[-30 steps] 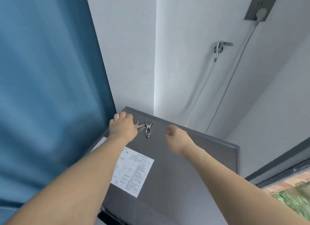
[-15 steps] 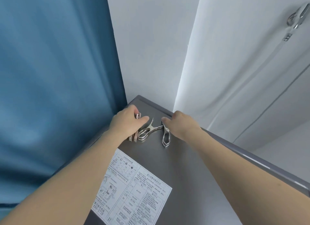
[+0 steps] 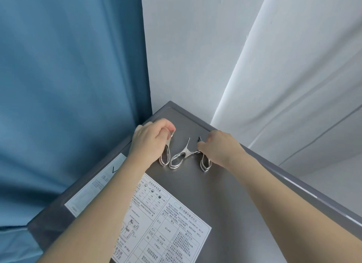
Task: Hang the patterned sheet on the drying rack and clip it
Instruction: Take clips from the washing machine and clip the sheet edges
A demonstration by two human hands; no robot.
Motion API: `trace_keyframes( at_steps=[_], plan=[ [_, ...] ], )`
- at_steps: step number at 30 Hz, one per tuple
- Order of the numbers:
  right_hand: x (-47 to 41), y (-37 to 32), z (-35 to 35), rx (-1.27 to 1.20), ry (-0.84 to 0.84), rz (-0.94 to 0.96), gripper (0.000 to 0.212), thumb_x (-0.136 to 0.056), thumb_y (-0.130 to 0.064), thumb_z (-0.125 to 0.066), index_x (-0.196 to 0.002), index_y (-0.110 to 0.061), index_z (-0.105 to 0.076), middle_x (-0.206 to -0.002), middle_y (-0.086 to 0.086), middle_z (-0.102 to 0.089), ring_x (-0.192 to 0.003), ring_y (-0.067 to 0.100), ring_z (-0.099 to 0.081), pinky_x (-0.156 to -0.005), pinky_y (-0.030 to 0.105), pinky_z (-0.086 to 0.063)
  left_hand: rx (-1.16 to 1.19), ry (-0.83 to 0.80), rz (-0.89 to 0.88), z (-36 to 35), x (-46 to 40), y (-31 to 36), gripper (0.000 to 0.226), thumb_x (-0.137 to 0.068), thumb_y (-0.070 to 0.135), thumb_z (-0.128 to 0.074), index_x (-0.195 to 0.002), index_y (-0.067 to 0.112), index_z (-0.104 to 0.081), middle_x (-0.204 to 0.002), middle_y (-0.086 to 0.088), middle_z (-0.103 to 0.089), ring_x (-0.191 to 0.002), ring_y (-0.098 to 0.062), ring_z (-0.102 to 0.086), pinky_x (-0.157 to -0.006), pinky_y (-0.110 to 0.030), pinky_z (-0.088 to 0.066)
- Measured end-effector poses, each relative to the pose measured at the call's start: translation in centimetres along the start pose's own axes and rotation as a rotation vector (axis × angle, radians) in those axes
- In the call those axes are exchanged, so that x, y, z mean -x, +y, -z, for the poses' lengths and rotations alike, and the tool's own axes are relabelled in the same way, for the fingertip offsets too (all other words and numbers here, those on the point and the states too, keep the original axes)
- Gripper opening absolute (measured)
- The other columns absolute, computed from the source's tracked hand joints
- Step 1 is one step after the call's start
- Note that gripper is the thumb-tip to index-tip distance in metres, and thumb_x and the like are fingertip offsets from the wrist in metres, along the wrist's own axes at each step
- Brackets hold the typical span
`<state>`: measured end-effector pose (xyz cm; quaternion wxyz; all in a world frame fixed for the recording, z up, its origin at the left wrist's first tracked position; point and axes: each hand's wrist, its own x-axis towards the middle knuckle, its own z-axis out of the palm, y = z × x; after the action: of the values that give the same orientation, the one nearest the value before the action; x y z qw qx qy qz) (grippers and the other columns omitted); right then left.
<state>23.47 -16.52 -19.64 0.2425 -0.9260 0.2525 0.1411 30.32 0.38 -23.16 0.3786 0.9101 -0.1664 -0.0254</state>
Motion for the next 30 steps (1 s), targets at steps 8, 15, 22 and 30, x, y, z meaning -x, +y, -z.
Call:
trace_keyframes(
  at_steps=[8,15,22,30],
  plan=[
    [0.3,1.0,0.4,-0.251,0.058,-0.048,0.029,-0.086,-0.032,-0.053,-0.068,-0.014,-0.041,-0.053,0.001,-0.053,-0.054,0.022,-0.049,-0.053,0.026,-0.036,0.150,-0.064,0.016,0.7,0.8,-0.6,0.035,-0.098,0.019,-0.039,-0.090,0.041,-0.065,-0.052,0.009,-0.053,-0.065,-0.019,-0.050,-0.086,-0.036,-0.045],
    [1.1,1.0,0.3,-0.448,0.054,-0.050,0.009,-0.084,-0.018,-0.040,-0.077,-0.017,-0.035,-0.068,0.003,-0.042,-0.058,0.022,-0.038,-0.051,0.028,-0.033,0.230,0.115,0.051,1.5,3.0,-1.0,0.021,-0.100,0.019,-0.043,-0.099,0.026,-0.063,-0.067,0.019,-0.059,-0.063,-0.005,-0.053,-0.063,-0.028,-0.041],
    [0.7,-3.0,-0.4,-0.152,0.020,-0.014,0.022,-0.081,-0.035,-0.054,-0.073,-0.014,-0.058,-0.068,0.000,-0.056,-0.062,0.019,-0.051,-0.051,0.026,-0.035,0.292,0.200,0.087,1.5,3.0,-1.2,0.020,-0.099,0.015,-0.044,-0.097,0.022,-0.063,-0.069,0.008,-0.061,-0.060,-0.009,-0.052,-0.062,-0.029,-0.043],
    [0.3,-3.0,-1.5,-0.009,-0.055,-0.005,0.022,-0.085,-0.022,-0.048,-0.066,-0.012,-0.043,-0.066,0.003,-0.053,-0.063,0.025,-0.049,-0.056,0.027,-0.037,0.287,0.202,0.086,1.5,2.8,-1.2,0.020,-0.099,0.015,-0.043,-0.097,0.022,-0.062,-0.074,0.013,-0.062,-0.065,-0.009,-0.055,-0.064,-0.027,-0.045]
  ],
)
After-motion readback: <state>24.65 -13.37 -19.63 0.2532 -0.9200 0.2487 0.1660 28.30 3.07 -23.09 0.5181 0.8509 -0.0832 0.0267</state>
